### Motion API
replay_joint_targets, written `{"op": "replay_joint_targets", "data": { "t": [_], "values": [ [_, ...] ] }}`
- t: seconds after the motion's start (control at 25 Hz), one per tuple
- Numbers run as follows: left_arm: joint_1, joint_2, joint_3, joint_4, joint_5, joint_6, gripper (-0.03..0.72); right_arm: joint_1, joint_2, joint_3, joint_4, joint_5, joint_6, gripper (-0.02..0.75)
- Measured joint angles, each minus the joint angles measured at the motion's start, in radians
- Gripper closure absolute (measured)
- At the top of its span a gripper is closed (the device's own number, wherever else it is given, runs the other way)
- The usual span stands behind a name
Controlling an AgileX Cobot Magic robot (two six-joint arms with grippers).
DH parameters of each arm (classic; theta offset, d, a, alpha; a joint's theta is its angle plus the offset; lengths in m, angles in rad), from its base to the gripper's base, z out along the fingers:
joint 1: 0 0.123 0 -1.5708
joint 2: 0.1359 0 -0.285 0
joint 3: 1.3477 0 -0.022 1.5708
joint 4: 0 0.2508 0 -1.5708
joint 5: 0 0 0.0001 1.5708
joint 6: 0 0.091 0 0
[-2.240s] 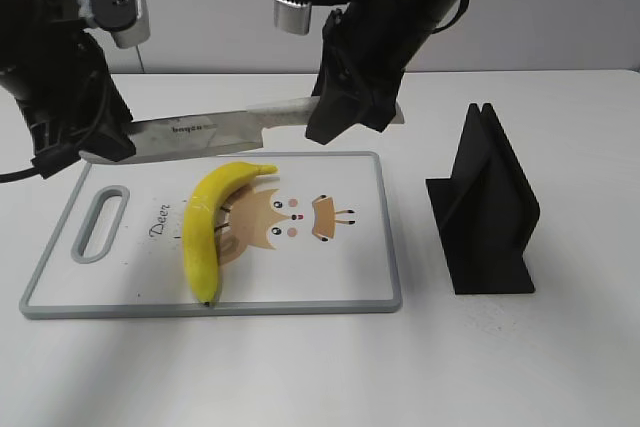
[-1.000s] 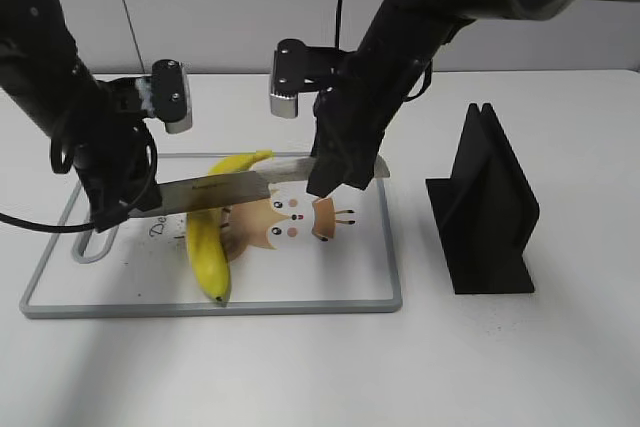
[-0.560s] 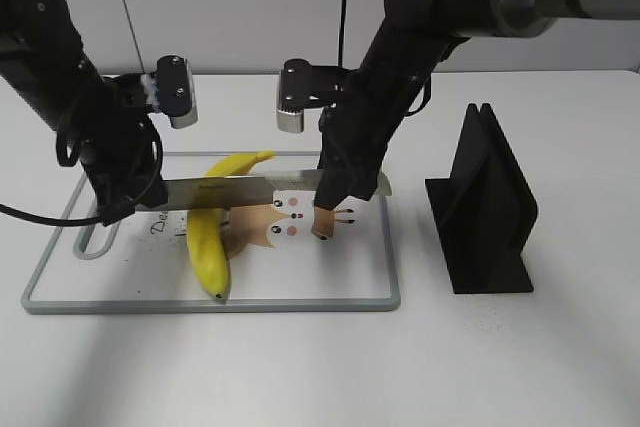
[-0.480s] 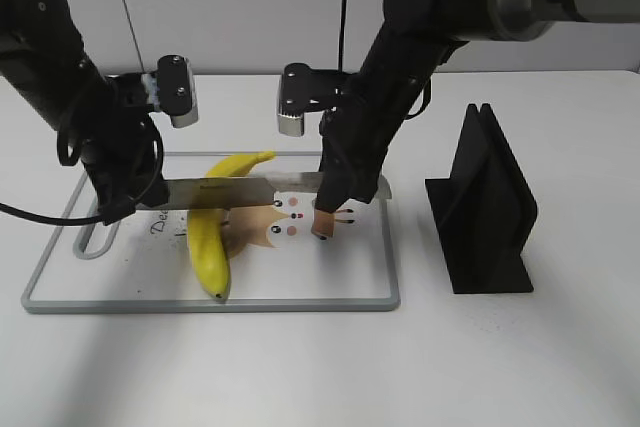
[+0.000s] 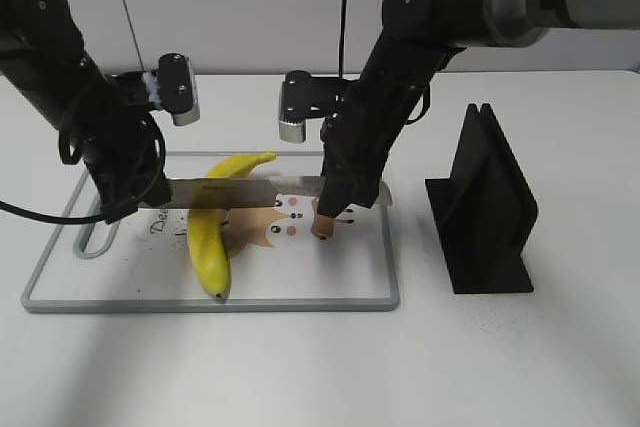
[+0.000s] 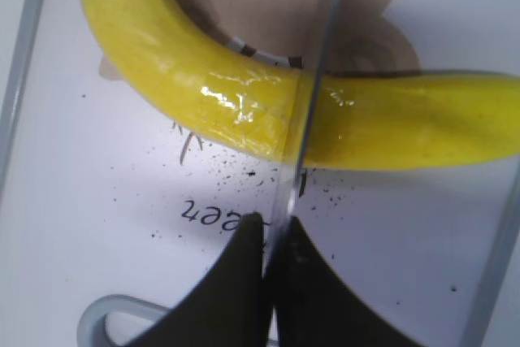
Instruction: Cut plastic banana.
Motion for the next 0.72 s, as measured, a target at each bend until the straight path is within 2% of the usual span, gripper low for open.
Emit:
{"op": "replay_joint_targets", "data": {
  "t": [0.24, 0.36, 0.44, 0.6, 0.72],
  "values": [
    [0.0, 0.0, 0.0, -0.001, -0.001, 0.0, 0.688, 0.0, 0.001, 0.0, -0.001, 0.0, 0.002, 0.552],
    [0.0, -0.001, -0.001, 0.001, -0.005, -0.013, 0.649, 0.0, -0.002, 0.0, -0.001, 0.001, 0.002, 0.552],
    [-0.001, 0.002, 0.004, -0.002, -0.031, -0.031, 0.567, 0.001, -0.009, 0.0, 0.004, 0.004, 0.004, 0.552],
    [-0.001, -0.015, 0.018, -0.013, -0.033, -0.046, 0.297, 0.005, -0.01, 0.003, 0.029, 0.025, 0.024, 0.553],
    [-0.001, -0.067, 0.021, -0.02, -0.027, -0.052, 0.147, 0.008, -0.021, 0.005, 0.033, 0.027, 0.028, 0.553]
  ]
}}
